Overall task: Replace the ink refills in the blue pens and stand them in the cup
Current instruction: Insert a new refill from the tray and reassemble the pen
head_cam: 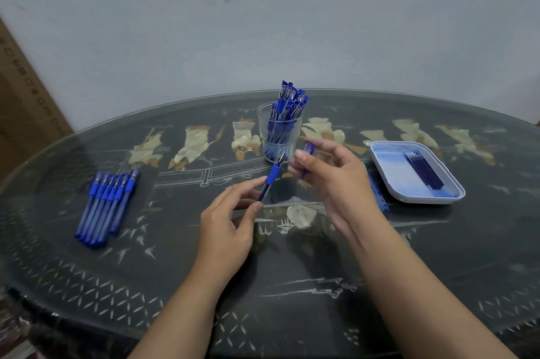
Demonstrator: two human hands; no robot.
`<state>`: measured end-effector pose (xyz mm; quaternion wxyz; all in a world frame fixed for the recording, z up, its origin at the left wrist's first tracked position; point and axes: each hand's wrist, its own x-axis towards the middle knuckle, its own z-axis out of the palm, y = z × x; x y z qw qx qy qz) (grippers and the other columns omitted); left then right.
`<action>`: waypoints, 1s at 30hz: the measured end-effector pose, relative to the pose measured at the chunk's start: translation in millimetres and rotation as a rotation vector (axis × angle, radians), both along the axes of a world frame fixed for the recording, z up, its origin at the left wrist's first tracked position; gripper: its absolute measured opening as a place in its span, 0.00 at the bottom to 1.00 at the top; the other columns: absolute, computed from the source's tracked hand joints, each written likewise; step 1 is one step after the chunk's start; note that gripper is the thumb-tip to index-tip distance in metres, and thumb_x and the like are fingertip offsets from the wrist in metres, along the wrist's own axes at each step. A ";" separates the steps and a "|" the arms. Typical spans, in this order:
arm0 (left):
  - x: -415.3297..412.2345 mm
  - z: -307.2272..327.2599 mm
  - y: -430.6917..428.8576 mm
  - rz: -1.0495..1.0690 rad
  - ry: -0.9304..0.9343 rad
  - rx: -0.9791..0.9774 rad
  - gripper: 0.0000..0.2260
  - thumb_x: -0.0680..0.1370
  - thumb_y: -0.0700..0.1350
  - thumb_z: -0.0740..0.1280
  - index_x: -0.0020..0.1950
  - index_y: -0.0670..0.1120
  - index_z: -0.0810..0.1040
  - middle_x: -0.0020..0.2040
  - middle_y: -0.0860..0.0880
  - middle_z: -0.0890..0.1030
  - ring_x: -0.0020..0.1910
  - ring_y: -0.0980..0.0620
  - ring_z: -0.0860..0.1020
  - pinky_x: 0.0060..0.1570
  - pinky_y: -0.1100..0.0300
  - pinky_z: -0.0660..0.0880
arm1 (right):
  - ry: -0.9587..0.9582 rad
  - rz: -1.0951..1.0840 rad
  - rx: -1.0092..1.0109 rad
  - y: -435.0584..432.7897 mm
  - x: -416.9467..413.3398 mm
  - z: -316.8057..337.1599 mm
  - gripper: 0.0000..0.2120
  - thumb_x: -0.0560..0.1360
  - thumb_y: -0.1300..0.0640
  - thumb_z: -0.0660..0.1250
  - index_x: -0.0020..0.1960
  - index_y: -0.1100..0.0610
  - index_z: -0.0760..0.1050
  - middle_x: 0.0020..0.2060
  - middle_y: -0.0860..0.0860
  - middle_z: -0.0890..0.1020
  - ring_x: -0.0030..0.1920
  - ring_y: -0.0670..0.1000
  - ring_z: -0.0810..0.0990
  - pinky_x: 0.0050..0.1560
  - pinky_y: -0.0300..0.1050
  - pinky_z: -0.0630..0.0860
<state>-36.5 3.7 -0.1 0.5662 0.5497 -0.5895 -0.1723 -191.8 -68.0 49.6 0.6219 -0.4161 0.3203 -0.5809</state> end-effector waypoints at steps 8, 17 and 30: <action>-0.6 -0.3 -0.1 -0.003 -0.045 -0.018 0.22 0.74 0.29 0.69 0.58 0.54 0.80 0.47 0.54 0.81 0.46 0.60 0.80 0.46 0.75 0.73 | -0.029 0.007 -0.072 10.9 5.2 11.2 0.12 0.73 0.67 0.70 0.55 0.61 0.76 0.37 0.54 0.83 0.42 0.53 0.84 0.43 0.51 0.83; -0.9 -1.2 -0.9 -0.019 -0.051 -0.032 0.23 0.74 0.28 0.69 0.58 0.54 0.80 0.47 0.53 0.80 0.46 0.58 0.80 0.47 0.73 0.74 | 0.038 -0.069 -0.115 12.6 7.7 10.1 0.11 0.73 0.65 0.72 0.54 0.57 0.77 0.37 0.52 0.81 0.39 0.49 0.83 0.38 0.48 0.82; 1.0 -1.5 -1.8 -0.003 0.005 0.029 0.23 0.74 0.30 0.69 0.58 0.57 0.80 0.46 0.54 0.81 0.45 0.56 0.81 0.47 0.69 0.76 | 0.290 -0.081 -0.286 14.2 21.4 0.1 0.11 0.72 0.65 0.73 0.45 0.50 0.77 0.47 0.48 0.85 0.46 0.54 0.85 0.40 0.50 0.83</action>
